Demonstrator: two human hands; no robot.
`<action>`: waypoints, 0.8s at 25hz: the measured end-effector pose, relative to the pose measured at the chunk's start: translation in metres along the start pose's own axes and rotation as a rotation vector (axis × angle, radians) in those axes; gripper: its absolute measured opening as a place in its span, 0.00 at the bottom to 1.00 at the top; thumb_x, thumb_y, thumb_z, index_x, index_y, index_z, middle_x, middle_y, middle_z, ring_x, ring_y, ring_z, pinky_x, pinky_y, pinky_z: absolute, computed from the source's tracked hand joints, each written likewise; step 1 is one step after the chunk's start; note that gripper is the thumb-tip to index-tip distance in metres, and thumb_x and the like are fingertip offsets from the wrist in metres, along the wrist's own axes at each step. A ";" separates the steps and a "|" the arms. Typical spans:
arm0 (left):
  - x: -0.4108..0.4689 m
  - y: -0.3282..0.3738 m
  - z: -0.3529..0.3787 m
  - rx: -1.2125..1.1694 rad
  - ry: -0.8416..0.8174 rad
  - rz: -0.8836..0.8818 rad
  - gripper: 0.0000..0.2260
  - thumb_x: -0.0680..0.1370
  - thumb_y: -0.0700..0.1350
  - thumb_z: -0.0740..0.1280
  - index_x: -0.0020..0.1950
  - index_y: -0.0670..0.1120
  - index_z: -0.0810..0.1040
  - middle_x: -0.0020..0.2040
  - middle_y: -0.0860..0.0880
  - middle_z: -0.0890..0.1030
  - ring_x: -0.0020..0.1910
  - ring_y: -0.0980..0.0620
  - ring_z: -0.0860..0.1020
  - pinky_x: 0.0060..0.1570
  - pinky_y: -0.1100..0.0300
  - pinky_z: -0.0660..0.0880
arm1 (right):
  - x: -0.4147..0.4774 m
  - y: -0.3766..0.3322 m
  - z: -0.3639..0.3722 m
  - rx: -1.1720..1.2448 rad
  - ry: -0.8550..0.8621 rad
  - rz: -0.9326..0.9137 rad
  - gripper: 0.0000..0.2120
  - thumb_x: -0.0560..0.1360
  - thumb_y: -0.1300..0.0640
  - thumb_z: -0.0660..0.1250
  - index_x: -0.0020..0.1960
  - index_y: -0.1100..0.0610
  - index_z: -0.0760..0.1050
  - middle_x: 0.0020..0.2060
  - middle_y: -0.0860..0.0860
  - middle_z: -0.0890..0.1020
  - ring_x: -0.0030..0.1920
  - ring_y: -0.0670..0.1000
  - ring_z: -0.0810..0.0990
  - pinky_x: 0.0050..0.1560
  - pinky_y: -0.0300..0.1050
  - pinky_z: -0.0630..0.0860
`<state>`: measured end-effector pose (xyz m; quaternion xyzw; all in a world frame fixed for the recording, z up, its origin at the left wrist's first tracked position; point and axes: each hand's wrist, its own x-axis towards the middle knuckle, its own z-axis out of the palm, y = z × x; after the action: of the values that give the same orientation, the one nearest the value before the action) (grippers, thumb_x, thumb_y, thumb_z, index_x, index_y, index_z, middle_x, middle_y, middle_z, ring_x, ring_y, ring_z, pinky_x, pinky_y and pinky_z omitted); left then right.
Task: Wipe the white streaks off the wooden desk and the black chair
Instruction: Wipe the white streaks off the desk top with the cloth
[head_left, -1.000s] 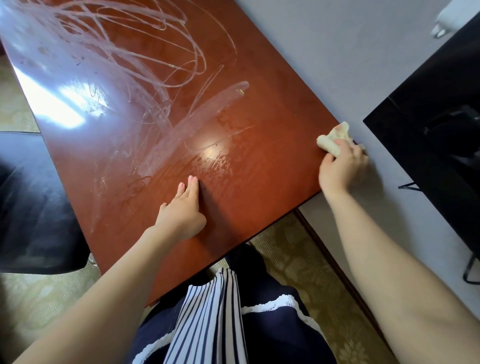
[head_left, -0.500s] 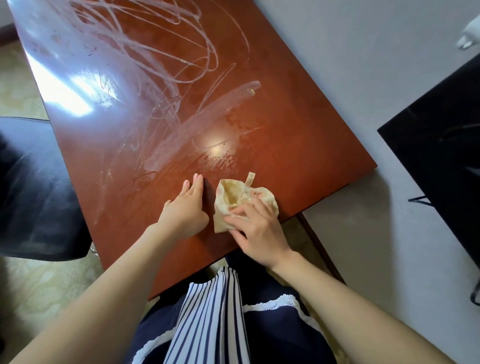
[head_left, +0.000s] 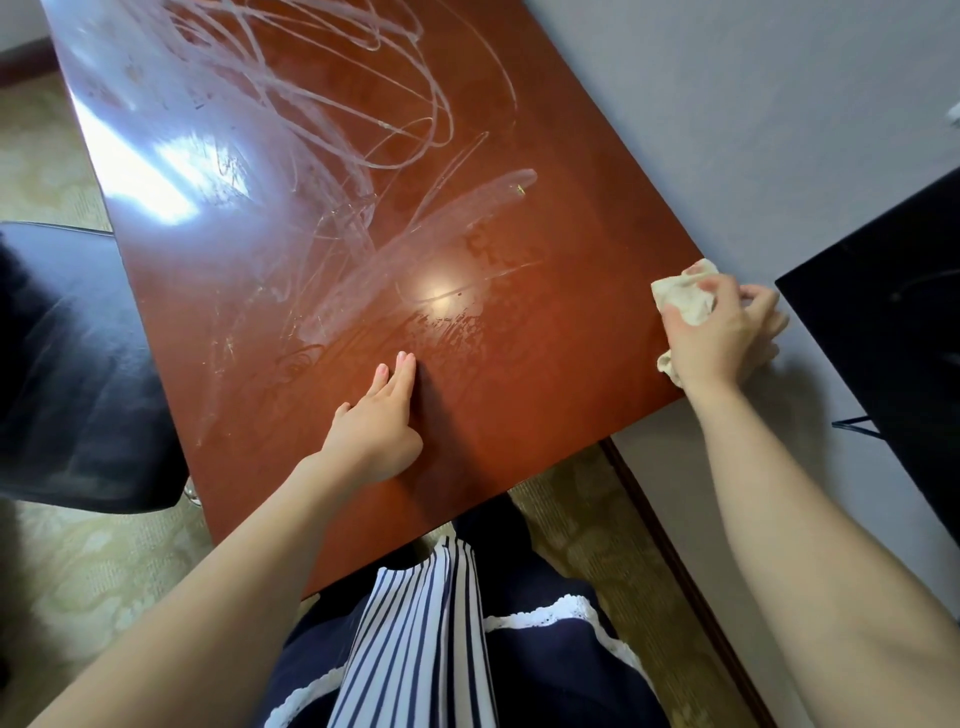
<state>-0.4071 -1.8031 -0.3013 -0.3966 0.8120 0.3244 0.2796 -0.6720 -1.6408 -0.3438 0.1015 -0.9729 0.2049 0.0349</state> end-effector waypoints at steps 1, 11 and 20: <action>0.001 -0.001 0.001 0.000 -0.001 0.006 0.43 0.70 0.32 0.57 0.78 0.52 0.37 0.78 0.54 0.39 0.77 0.55 0.41 0.74 0.45 0.51 | -0.001 -0.005 0.002 -0.003 -0.018 0.028 0.14 0.71 0.52 0.69 0.57 0.51 0.76 0.58 0.54 0.73 0.59 0.59 0.69 0.56 0.53 0.67; 0.002 -0.002 0.004 -0.014 -0.005 0.000 0.42 0.70 0.34 0.57 0.78 0.51 0.37 0.78 0.56 0.39 0.77 0.56 0.40 0.75 0.46 0.47 | -0.147 -0.055 0.034 0.238 -0.136 -0.532 0.16 0.65 0.61 0.73 0.52 0.52 0.81 0.48 0.53 0.79 0.43 0.57 0.75 0.43 0.49 0.71; 0.003 0.000 0.009 0.077 0.054 -0.029 0.41 0.72 0.36 0.59 0.78 0.52 0.38 0.78 0.57 0.40 0.77 0.57 0.42 0.72 0.40 0.38 | -0.060 -0.011 0.024 0.207 -0.250 -0.999 0.14 0.69 0.56 0.66 0.53 0.55 0.81 0.43 0.56 0.79 0.40 0.57 0.74 0.40 0.46 0.75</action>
<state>-0.4069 -1.7977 -0.3099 -0.4059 0.8253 0.2780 0.2772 -0.6121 -1.6500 -0.3679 0.5795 -0.7774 0.2446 0.0018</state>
